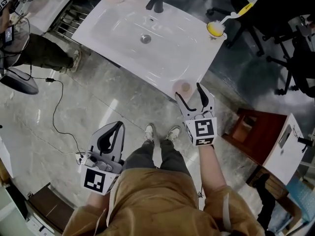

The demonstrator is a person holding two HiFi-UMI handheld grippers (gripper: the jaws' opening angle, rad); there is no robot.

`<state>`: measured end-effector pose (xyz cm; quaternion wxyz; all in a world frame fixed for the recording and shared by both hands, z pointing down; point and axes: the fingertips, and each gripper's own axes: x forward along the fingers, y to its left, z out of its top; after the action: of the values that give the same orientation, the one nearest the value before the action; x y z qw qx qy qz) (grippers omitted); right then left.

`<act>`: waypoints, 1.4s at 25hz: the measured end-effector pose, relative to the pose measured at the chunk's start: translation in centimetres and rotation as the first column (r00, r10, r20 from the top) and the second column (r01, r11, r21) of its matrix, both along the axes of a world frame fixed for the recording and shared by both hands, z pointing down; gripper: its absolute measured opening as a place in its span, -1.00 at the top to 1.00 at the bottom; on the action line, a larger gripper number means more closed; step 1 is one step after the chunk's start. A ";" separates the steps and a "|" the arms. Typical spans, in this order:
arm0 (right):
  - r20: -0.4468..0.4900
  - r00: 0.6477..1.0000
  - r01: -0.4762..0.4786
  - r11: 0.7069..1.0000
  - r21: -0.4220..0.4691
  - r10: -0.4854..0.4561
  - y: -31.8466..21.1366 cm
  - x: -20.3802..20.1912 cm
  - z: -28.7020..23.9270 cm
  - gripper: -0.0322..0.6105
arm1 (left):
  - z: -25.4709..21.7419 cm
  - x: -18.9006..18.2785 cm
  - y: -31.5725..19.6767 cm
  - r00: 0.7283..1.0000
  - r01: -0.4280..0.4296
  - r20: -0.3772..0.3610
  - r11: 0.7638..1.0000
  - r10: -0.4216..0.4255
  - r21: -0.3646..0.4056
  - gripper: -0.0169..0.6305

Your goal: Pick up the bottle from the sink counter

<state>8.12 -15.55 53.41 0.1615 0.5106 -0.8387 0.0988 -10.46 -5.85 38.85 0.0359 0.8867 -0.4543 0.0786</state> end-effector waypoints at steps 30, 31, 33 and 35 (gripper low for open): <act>-0.022 1.000 0.002 1.000 -0.023 -0.003 -1.8 -1.5 2.1 0.29 | 1.5 -0.8 1.3 0.999 0.036 0.001 0.999 -0.036 -0.036 0.94; -0.023 1.000 0.002 1.000 -0.022 -0.003 -1.9 -1.5 2.1 0.29 | 1.5 -0.8 1.4 0.999 0.037 0.001 0.999 -0.037 -0.038 0.94; -0.021 1.000 0.000 1.000 -0.021 -0.001 -2.0 -1.5 2.1 0.30 | 1.5 -0.8 1.5 0.999 0.040 0.003 0.998 -0.040 -0.042 0.94; -0.013 1.000 -0.001 1.000 -0.018 0.001 -2.0 -1.5 2.0 0.31 | 1.5 -1.0 1.6 0.999 0.044 0.003 0.998 -0.043 -0.041 0.94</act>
<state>6.66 -17.54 55.38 0.1714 0.5101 -0.8365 0.1030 -11.42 -4.28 40.39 0.0552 0.8756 -0.4718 0.0877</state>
